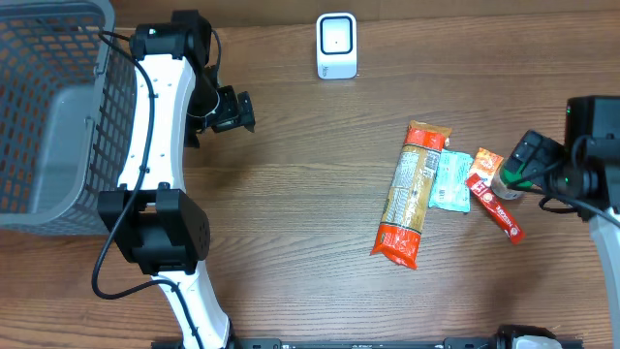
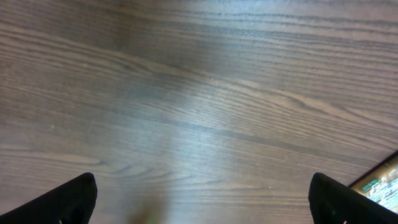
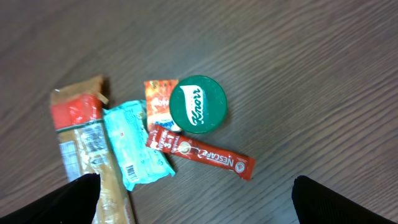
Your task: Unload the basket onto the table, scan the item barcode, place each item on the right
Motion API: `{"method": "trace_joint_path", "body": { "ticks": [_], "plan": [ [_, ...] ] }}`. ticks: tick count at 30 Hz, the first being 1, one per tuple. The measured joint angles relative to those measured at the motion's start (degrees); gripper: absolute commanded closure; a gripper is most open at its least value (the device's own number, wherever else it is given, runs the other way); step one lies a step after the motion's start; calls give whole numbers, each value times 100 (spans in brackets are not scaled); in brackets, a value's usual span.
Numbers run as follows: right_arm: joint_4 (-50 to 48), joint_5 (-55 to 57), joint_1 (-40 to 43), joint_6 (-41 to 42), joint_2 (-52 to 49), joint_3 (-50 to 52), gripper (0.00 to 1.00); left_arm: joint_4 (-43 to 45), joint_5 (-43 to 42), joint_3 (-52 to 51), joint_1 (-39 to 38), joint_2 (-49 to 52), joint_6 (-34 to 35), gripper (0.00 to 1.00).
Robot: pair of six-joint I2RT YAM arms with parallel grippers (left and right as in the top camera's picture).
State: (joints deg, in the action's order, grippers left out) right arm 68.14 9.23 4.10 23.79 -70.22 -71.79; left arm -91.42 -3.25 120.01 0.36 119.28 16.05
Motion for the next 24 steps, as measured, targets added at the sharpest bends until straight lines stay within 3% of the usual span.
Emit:
{"method": "trace_joint_path", "body": {
  "ticks": [13, 24],
  "plan": [
    [0, 2, -72, 0, 1390, 0, 0, 358, -22, 0, 0, 0, 0, 0],
    [-2, 2, -726, 0, 3099, 0, 0, 358, -22, -2, 0, 0, 0, 1]
  ]
}}
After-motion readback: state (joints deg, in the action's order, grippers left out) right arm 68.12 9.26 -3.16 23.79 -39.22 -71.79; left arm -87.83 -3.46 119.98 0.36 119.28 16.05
